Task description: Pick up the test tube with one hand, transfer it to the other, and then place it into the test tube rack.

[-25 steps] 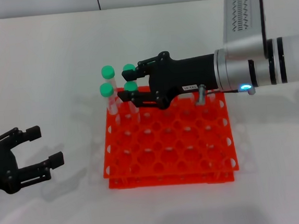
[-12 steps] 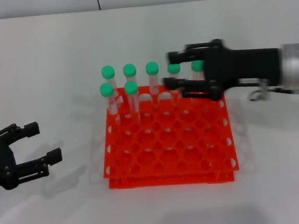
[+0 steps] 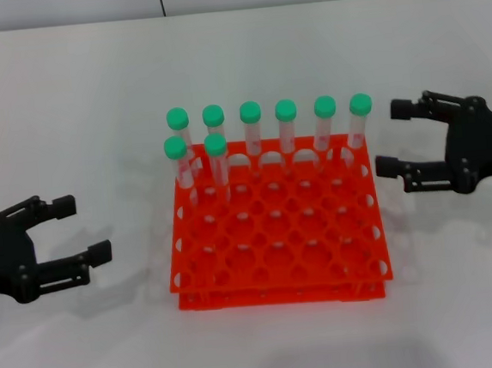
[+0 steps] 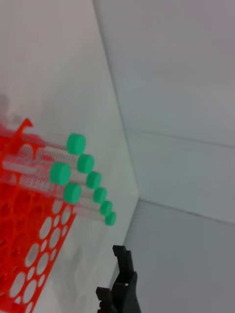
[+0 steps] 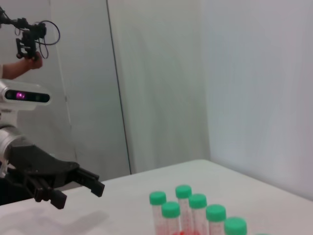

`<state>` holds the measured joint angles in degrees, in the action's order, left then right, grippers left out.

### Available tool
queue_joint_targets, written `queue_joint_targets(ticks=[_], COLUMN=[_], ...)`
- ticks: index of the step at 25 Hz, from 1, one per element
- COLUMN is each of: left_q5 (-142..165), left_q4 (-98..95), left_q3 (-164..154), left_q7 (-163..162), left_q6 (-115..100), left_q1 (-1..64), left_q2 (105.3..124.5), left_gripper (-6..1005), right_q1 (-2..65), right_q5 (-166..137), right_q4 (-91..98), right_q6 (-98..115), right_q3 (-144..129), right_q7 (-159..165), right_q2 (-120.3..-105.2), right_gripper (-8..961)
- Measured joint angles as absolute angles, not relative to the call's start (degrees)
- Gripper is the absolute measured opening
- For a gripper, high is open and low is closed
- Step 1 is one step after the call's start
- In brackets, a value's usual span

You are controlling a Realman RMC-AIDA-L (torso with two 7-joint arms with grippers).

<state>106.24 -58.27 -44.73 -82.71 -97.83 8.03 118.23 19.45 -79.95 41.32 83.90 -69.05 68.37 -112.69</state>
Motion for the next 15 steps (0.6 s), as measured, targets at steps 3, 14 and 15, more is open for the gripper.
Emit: queue_joint_targets(ticks=[3, 14, 15], left_q5=[107.7, 110.7, 110.9], left_q4=[-58.2, -55.3, -55.3], left_q3=[-44.7, -44.5, -44.5], left_q7=[-82.7, -83.6, -83.7], left_q6=[-98.7, -105.8, -105.9], left_q1=[9.0, 13.5, 13.6], left_q2=[118.22, 115.7, 115.63], left_gripper=[893, 893, 893], right_q1=[18.9, 19.0, 19.0], right_q5=[-80.5, -85.8, -86.2], right_q4=[41.1, 40.1, 40.0], right_q6=[84.9, 88.9, 89.0], right_q3=[-68.7, -68.6, -68.6], right_q7=[67.8, 66.4, 66.4], right_q2=[-112.61, -112.14, -112.14], right_gripper=[841, 876, 876])
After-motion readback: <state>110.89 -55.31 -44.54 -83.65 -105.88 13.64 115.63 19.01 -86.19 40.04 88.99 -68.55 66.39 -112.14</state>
